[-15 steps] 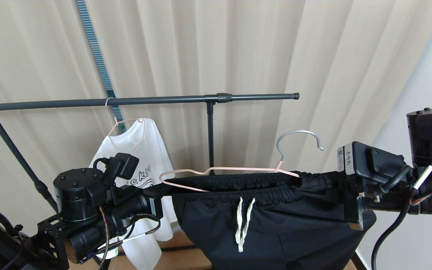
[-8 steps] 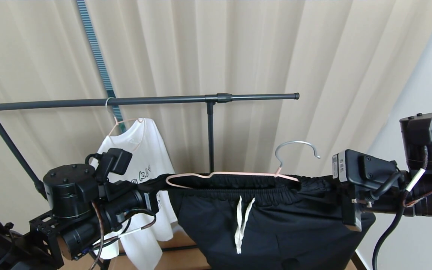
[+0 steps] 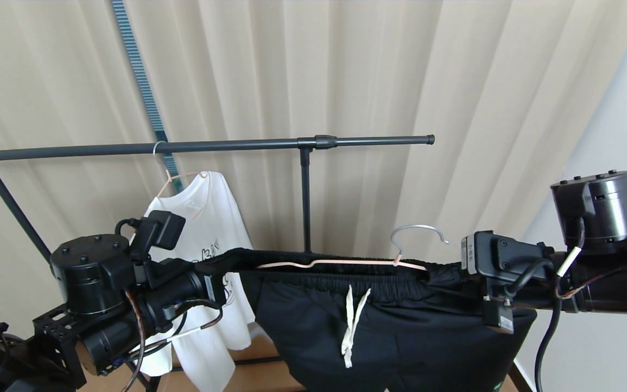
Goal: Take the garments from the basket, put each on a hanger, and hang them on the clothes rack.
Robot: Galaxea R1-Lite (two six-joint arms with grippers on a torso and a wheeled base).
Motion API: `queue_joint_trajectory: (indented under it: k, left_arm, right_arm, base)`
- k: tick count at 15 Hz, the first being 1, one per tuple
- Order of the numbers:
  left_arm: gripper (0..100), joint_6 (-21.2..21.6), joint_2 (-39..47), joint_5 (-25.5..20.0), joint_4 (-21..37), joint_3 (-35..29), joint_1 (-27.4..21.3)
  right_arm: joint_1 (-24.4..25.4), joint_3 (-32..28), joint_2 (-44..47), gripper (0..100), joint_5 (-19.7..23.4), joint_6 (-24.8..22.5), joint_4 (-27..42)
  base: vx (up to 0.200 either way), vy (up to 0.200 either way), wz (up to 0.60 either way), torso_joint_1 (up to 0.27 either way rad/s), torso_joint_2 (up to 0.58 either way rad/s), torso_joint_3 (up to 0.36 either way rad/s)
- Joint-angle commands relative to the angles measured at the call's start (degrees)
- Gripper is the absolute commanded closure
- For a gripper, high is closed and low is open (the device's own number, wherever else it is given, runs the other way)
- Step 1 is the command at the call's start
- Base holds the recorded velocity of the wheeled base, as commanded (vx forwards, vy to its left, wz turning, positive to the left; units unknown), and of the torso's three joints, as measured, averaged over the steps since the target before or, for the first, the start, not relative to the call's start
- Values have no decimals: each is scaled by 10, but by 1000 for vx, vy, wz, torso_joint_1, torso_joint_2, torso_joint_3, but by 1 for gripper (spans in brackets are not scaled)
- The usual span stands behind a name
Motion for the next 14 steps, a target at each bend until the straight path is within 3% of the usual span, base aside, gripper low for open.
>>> queue_joint_trajectory:
  k: [1,3,6,7,10,11,12,13,14]
  left_arm:
    - [100,0,-6,0,0,0,0]
    - [100,25,-25,-1,12,-8,-1]
    - [100,35,-70,-1,97,-39,-3]
    - [100,42,-96,0,185,-85,-1]
    - [100,85,-142,1,339,-171,-3]
    - [100,87,-151,3,386,-200,-4]
    - [100,87,-154,3,397,-206,-5]
    - [100,87,-169,4,475,-248,-16]
    - [100,87,-169,4,475,-248,-16]
  right_arm:
    - [0,-1,15,100,-1,-2,0]
    - [0,-2,30,100,-23,-2,-1]
    - [0,-4,42,100,-41,-2,-1]
    - [1,-5,49,100,-41,-3,-1]
    - [1,-9,69,100,-60,-6,-1]
    - [1,-12,73,100,-60,-6,-1]
    - [1,-13,73,100,-61,-6,-2]
    - [1,-19,87,100,-72,-5,-2]
    - [1,-19,87,100,-72,-5,-2]
  base:
    - [0,0,0,0,0,0]
    - [0,0,0,0,0,0]
    - [0,0,0,0,0,0]
    - [0,0,0,0,0,0]
    - [0,0,0,0,0,0]
    - [0,0,0,0,0,0]
    - [0,0,0,0,0,0]
    - [0,0,0,0,0,0]
    - [0,0,0,0,0,0]
